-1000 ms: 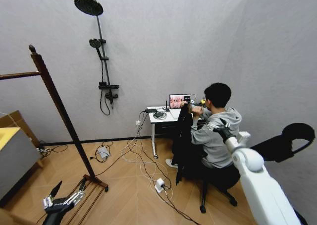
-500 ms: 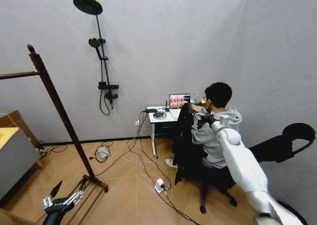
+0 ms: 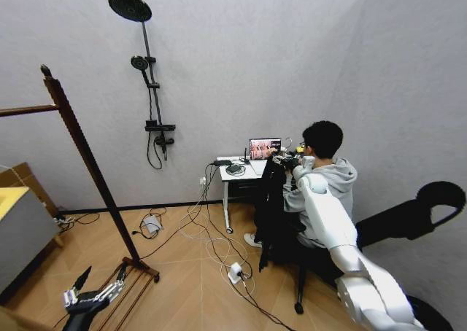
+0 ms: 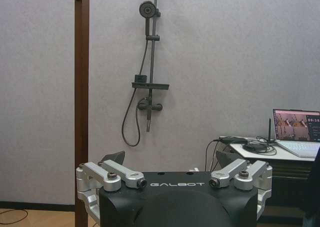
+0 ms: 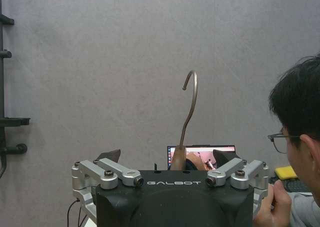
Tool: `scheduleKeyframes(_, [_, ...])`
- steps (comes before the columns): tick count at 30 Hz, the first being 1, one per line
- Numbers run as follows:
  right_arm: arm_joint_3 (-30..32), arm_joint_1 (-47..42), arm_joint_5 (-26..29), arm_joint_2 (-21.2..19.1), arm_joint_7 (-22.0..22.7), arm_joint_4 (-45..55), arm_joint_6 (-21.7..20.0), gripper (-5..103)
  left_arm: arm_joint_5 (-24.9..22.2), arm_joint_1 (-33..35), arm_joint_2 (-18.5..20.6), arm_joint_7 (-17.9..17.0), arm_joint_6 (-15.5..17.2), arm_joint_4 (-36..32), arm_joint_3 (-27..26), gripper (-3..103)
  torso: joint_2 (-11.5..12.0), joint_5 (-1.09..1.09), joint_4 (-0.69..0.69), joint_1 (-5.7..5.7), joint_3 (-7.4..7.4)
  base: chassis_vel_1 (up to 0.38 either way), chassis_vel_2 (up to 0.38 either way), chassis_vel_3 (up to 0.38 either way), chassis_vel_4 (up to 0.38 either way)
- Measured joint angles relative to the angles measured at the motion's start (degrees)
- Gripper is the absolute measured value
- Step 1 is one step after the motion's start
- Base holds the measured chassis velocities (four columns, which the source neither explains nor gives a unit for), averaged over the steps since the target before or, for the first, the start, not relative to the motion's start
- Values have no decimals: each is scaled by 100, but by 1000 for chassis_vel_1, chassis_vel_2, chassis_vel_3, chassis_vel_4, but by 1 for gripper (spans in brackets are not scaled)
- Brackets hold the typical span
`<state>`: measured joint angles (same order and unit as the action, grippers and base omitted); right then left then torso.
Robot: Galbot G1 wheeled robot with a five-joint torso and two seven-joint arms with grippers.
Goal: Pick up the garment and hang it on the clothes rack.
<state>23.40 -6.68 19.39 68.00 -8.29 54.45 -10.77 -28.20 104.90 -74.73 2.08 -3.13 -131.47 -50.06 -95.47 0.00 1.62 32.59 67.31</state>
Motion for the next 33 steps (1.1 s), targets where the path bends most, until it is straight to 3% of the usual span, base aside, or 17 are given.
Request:
scheduleKeyframes(13, [107,504,-71,150,-213,-1039,116,103,0,0,0,0,0,0,0,100,0,0,0,-1,0,0,0,0,0])
scheduleKeyframes(16, [100,566,-64,166,-311,-1177,165,84,0,0,0,0,0,0,0,100,0,0,0,-1,0,0,0,0,0])
scheduleKeyframes(20, [96,595,-83,180,-346,-1228,205,73,0,0,0,0,0,0,0,100,0,0,0,-1,0,0,0,0,0])
scheduleKeyframes(22, [93,603,-93,178,-349,-1244,206,62,0,0,0,0,0,0,0,100,0,0,-1,-1,0,0,0,0,0])
scheduleKeyframes(25, [89,602,-106,170,-353,-1244,206,57,0,0,0,0,0,0,0,100,0,0,0,-1,0,0,0,0,0])
scheduleKeyframes(28, [38,591,-104,135,-328,-1178,204,40,0,0,0,0,0,0,0,100,-1,0,0,-1,0,0,0,0,0])
scheduleKeyframes(31, [7,557,-85,117,-301,-1112,195,35,0,0,0,0,0,0,0,100,0,0,0,-1,0,0,0,0,0])
scheduleKeyframes(33, [-76,459,-3,68,-190,-900,116,19,0,0,0,0,0,0,0,100,0,1,1,-1,0,0,0,0,0])
